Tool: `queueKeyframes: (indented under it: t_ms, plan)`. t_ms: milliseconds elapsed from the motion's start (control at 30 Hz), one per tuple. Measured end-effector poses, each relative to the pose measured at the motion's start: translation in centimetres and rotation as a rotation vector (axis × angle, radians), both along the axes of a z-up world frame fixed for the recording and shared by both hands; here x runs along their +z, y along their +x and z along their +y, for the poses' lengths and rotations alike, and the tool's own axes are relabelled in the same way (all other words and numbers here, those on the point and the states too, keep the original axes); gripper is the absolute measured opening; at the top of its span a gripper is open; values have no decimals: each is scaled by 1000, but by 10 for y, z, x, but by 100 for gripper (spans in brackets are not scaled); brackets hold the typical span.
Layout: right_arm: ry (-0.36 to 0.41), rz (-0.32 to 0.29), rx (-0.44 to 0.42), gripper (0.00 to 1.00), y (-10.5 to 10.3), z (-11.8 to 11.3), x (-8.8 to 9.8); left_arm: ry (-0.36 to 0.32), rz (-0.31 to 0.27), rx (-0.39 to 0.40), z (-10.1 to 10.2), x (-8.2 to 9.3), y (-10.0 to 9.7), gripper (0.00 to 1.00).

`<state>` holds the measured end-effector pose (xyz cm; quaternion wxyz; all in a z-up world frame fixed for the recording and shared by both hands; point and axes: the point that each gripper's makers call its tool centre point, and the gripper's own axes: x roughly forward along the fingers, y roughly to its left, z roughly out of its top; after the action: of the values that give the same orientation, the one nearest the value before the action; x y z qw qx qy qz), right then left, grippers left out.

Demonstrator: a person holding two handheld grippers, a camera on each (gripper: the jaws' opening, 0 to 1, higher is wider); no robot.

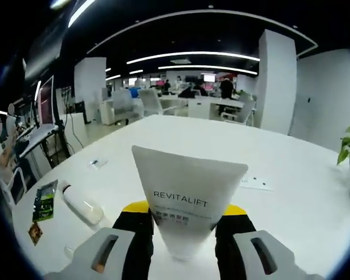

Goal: Arrange the skincare products in the storage area until every visible bottle or jar stands upright without overlapping.

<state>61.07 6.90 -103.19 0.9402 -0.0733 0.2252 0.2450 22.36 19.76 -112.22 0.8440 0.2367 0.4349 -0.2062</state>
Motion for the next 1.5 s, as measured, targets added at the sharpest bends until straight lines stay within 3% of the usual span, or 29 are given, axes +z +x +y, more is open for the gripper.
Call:
queueKeyframes:
  t_ms: [333,567,667,867,1133,1200,1500]
  plan:
    - [6,-5,6,39,-3,-1,6,2,-9,-2,0,1,1,25]
    - [11,16,7,47,-8,-2,4,3,-16,2,0,2,2,25]
    - [19,9,-7,54,-10,-6,9,5,-16,2,0,2,2,25]
    - [37,19,-20,54,-19,-22,14,8,-26,1,1,4,3,26]
    - [62,68,-42,57,-50,-50,6,14,-22,-3,1,3,2,28]
    - [53,121,-13,59,-65,-51,-6,12,-26,-5,0,3,3,29]
    - [59,206,13,60,-99,-65,-25,23,-23,-16,0,3,2,30]
